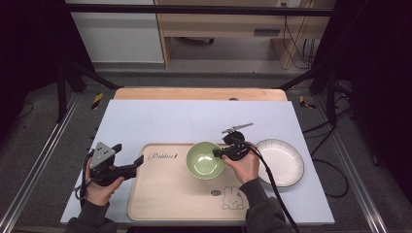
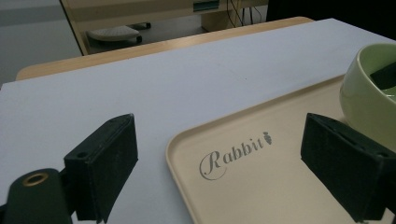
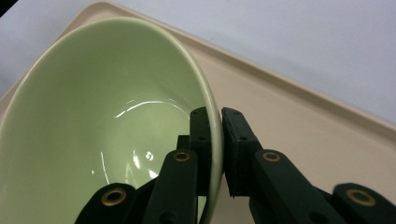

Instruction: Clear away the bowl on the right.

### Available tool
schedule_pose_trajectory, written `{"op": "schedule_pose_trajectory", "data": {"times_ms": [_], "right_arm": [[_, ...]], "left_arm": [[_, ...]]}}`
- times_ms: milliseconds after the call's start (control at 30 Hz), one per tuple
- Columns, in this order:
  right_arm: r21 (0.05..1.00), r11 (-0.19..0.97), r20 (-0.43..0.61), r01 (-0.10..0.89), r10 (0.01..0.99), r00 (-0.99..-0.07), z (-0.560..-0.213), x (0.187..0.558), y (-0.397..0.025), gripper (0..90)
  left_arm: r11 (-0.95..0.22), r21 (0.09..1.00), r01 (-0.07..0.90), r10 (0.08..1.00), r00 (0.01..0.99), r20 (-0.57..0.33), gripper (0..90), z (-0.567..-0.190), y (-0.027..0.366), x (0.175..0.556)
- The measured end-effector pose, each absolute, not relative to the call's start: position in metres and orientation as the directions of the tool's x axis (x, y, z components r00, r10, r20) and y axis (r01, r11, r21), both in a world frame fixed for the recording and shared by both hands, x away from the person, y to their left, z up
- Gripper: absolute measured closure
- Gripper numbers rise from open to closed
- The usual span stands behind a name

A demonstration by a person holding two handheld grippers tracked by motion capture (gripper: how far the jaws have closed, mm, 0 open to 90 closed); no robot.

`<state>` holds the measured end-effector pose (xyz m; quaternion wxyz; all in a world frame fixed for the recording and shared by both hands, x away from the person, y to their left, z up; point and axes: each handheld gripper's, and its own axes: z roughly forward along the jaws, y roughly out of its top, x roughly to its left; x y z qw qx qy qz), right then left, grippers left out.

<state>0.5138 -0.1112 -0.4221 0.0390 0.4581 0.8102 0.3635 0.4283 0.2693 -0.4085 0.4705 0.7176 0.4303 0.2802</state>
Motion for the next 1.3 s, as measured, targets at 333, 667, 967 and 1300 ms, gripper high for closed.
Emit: {"op": "schedule_pose_trajectory", "data": {"times_ms": [333, 667, 967, 1300], "right_arm": [[0.601, 0.337, 0.271, 0.725, 0.767, -0.582, -0.432, 0.517, -0.104, 83.7], [0.584, 0.347, 0.278, 0.734, 0.764, -0.583, -0.437, 0.517, -0.098, 83.7], [0.569, 0.354, 0.281, 0.742, 0.765, -0.58, -0.442, 0.519, -0.095, 83.6], [0.559, 0.345, 0.292, 0.754, 0.77, -0.568, -0.444, 0.52, -0.094, 83.8]], "left_arm": [[-0.186, 0.916, 0.356, 0.881, 0.472, -0.005, 10.6, -0.409, 0.27, 0.429], [-0.185, 0.916, 0.356, 0.882, 0.472, -0.006, 10.6, -0.409, 0.27, 0.429], [-0.182, 0.917, 0.355, 0.881, 0.472, -0.007, 10.6, -0.409, 0.27, 0.428], [-0.185, 0.916, 0.357, 0.88, 0.474, -0.007, 10.6, -0.409, 0.27, 0.429]]}}
